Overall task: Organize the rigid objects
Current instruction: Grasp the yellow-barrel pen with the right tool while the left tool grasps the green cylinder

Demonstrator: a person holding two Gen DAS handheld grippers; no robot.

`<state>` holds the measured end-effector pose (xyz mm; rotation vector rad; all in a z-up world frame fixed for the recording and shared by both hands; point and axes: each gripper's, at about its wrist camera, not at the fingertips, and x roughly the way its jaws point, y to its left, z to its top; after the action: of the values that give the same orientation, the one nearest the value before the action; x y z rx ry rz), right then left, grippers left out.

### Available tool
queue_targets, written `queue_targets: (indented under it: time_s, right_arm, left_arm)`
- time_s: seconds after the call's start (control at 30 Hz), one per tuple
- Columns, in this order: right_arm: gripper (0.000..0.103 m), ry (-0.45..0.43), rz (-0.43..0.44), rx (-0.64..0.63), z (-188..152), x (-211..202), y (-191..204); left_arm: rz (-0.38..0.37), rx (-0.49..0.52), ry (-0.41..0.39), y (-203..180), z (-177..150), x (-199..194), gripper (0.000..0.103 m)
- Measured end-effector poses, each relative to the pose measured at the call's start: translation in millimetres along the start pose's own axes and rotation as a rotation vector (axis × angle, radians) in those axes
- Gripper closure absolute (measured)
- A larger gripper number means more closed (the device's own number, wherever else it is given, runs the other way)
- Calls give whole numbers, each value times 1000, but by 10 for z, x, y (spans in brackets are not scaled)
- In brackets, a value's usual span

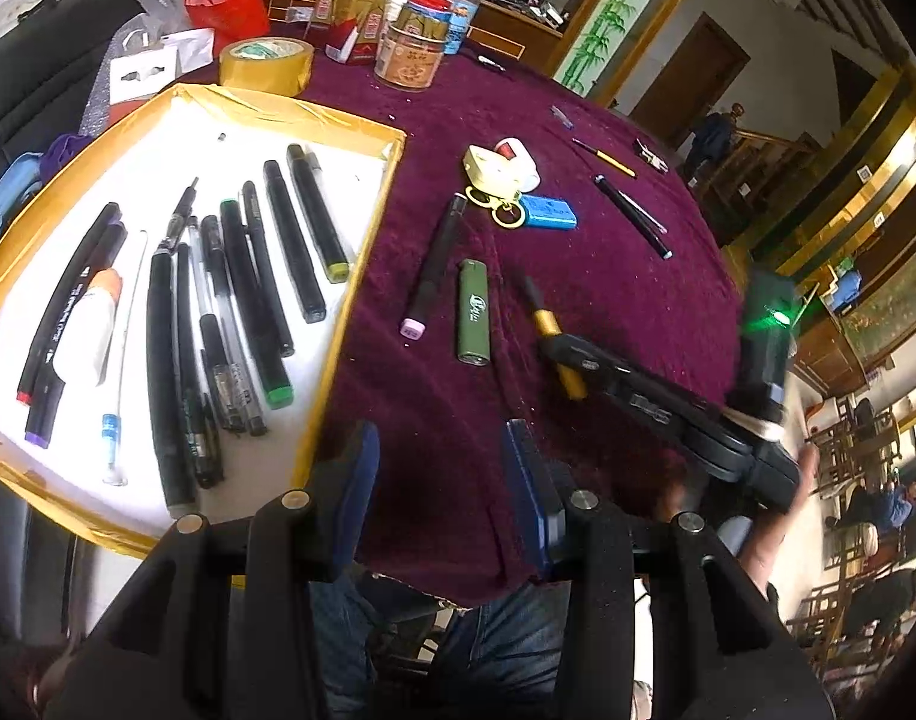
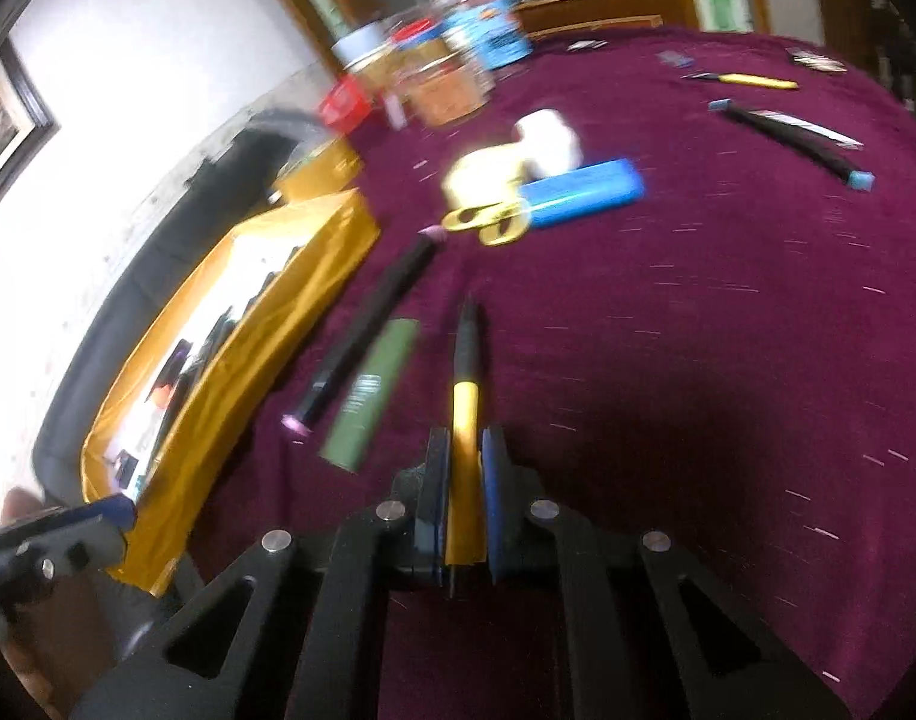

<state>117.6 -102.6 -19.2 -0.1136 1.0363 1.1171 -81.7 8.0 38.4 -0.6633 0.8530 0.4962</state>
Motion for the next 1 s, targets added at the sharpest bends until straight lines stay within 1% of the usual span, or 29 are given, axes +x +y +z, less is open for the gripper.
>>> queue_targets:
  time_s: [0.1,0.17,0.27,0.33,0.4,0.47,0.5,0.57,0.63,0.7,0.77,0.83,0.87,0.93,0.97,1.0]
  right_arm:
    - [94,-47,-89,29,-61,-241,-208]
    - [94,-71,-166,32,-92,-341,-320]
    - [94,-66,-223,29,-119,-310,-433]
    - [93,-82,-226,21,-128,-293,-445]
    - [93,-83,-253,-7,-124,-269,-389]
    - [93,-83,-262,-20,-118,-254,-365]
    - [93,-83,-254,-13,-115,-256,-376]
    - [93,-84,-242,-6,-112,-261,-389]
    - [93,-85,-243,-6,-120,-269,-386]
    - [93,-86,-248,-12,-130,-276,-382]
    - [93,-86,-247,-11,-134,-276,-385]
    - [93,-86,-247,-11,-132,-272,-385]
    - [93,-87,-247,-11,-133,-272,-386]
    - [93,-87,-247,-11,-133,-273,-386]
    - [93,-87,-247,-10,-134,-275,-387]
    - [93,-86,-247,-10,-133,-271,-385]
  left_arm:
    - [0,15,18,-76,29,69,63]
    - [-5,34,28,-155,73,119,63]
    - [-23,75,48,-303,189,237,63]
    - [-29,108,70,-394,298,371,63]
    - [-7,124,92,-437,396,531,63]
    - [-5,114,131,-430,496,721,63]
    - [-8,100,158,-411,545,818,63]
    - [-19,73,186,-374,603,945,63]
    - [0,60,209,-360,638,1048,70]
    - [7,73,214,-388,671,1116,70]
    - [45,88,208,-414,690,1153,71]
    - [67,96,213,-411,706,1206,71]
    - [70,94,227,-391,710,1253,71]
    - [71,96,216,-376,719,1270,72]
    - [81,104,211,-381,715,1271,76]
    - [99,110,205,-382,697,1262,82]
